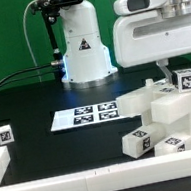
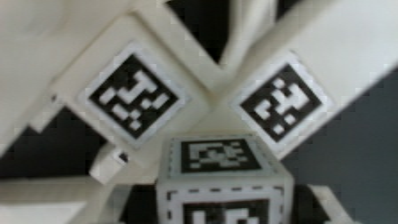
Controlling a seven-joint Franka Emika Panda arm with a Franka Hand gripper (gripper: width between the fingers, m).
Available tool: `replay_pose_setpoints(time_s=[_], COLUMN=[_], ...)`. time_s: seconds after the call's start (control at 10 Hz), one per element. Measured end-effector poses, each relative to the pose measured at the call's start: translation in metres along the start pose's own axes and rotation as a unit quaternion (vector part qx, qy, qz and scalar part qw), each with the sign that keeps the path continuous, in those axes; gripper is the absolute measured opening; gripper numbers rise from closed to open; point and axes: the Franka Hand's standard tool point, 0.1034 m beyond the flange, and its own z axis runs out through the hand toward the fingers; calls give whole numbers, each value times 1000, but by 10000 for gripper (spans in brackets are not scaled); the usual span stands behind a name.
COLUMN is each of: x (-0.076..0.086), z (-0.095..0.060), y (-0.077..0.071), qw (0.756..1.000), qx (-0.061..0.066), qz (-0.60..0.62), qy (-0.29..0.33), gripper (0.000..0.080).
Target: Assemble chair
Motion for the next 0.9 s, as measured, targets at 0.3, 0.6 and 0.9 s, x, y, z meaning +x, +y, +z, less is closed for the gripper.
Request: replay_pose_setpoints(time_s=[0.3, 0.6, 0.9], x=[3, 8, 12], z=[1, 2, 2], y=[6, 16, 18], qw=[980, 940, 914], qx=[13, 24, 32], qz=[197, 341, 404], qy=[-7, -14, -11], gripper=[281, 281, 289])
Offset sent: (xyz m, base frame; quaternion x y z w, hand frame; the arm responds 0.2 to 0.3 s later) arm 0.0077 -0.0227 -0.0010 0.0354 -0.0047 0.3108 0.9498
